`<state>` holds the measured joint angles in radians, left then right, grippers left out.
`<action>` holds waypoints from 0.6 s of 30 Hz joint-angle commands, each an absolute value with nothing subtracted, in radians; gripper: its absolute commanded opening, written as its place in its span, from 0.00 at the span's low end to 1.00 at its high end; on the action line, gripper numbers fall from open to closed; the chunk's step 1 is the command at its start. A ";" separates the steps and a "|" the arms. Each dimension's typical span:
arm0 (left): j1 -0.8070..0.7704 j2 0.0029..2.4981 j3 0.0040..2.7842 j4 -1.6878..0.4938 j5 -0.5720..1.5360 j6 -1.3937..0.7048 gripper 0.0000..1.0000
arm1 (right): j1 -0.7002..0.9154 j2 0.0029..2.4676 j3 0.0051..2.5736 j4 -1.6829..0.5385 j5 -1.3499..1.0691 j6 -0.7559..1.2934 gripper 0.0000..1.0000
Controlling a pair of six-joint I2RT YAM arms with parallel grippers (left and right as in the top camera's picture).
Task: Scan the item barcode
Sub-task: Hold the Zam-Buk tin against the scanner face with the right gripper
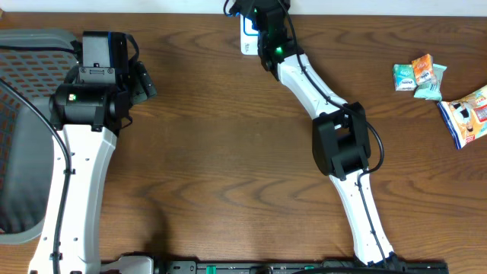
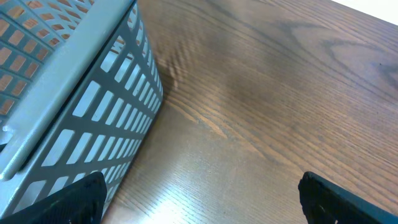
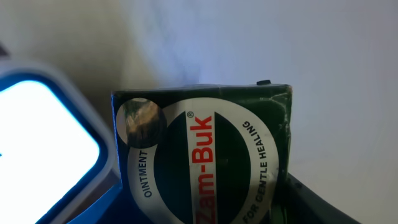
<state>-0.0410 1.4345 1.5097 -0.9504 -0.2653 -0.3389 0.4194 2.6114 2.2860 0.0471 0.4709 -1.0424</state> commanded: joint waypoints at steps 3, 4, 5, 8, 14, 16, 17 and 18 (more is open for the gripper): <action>-0.038 1.438 1.513 -0.954 -0.278 -0.326 0.98 | 0.422 2.634 2.302 -0.057 0.506 -1.044 0.48; -0.038 1.438 1.513 -0.954 -0.278 -0.326 0.98 | 0.422 2.634 2.302 -0.073 0.506 -1.042 0.48; -0.038 1.438 1.513 -0.954 -0.278 -0.326 0.98 | 0.422 2.634 2.302 -0.080 0.506 -1.033 0.49; -0.038 1.438 1.513 -0.954 -0.278 -0.326 0.98 | 0.423 2.633 2.302 -0.070 0.506 -0.993 0.50; -0.038 1.438 1.513 -0.954 -0.278 -0.326 0.98 | 0.426 2.626 2.302 -0.019 0.506 -0.987 0.51; -0.038 1.438 1.513 -0.954 -0.278 -0.326 0.98 | 0.423 2.614 2.302 -0.007 0.506 -0.981 0.51; -0.038 1.438 1.513 -0.954 -0.278 -0.326 0.98 | 0.420 2.606 2.302 -0.002 0.506 -0.962 0.51; -0.038 1.438 1.513 -0.954 -0.278 -0.326 0.98 | 0.418 2.595 2.302 0.000 0.506 -0.939 0.52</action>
<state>-0.0410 1.4345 1.5097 -0.9504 -0.2653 -0.3393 0.4210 2.6114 2.2860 -0.0097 0.4915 -1.0027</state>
